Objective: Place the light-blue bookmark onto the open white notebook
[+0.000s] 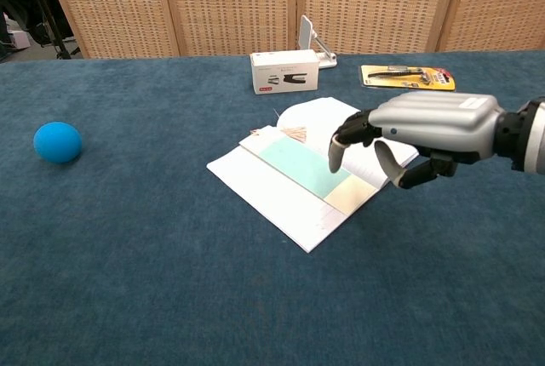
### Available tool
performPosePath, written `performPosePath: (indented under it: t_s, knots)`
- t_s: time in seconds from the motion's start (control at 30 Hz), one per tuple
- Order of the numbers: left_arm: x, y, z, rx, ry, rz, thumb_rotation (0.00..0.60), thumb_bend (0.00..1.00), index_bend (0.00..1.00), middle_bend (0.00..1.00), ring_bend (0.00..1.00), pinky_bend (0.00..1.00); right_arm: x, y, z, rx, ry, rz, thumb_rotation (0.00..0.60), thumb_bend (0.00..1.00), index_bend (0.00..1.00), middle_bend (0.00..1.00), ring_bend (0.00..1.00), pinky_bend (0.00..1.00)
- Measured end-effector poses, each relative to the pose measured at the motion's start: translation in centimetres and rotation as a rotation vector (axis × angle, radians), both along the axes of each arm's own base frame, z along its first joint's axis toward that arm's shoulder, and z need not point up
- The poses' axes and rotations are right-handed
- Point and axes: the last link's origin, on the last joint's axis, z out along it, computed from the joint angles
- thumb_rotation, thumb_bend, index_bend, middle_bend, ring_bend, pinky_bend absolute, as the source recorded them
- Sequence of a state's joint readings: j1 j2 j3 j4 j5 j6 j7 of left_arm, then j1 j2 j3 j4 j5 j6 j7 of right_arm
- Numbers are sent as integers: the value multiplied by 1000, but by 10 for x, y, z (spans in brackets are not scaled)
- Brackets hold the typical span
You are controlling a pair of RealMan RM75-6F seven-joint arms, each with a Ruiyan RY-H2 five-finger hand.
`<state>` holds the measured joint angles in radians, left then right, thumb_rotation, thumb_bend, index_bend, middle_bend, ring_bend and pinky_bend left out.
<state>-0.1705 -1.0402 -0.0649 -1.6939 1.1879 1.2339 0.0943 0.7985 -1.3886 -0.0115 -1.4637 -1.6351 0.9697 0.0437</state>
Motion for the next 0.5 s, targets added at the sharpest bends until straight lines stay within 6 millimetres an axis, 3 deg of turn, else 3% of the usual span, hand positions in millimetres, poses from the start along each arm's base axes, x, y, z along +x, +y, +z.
performPosePath:
  t_s: [0.03,0.07,0.17,0.2,0.27,0.37,0.5]
  knots:
    - [0,0,1,3,-2,-2,600,0,0,0,0,0,2,1,5,-8,-17,9,600,962,276,183,115,257]
    - [1,-1,2,8,-3,-5,600,0,0,0,0,0,4,3,13,-24,-41,22,600,855,246,155,87,254]
    - [2,-3,7,29,-8,-19,600,0,0,0,0,0,-3,7,43,-107,-92,41,600,100,44,14,1,135]
    - [2,-3,8,37,-7,-23,600,0,0,0,0,0,-9,10,55,-142,-102,37,600,24,17,2,0,96]
    - [3,-5,11,55,-1,-33,600,0,0,0,0,0,-27,17,84,-233,-110,12,600,0,0,0,0,21]
    - [4,-7,13,74,9,-51,600,0,0,0,0,0,-53,33,115,-348,-119,-53,600,0,0,0,0,0]
    - [7,-11,13,79,17,-83,600,0,0,0,0,0,-91,54,140,-489,-138,-172,600,0,0,0,0,0]
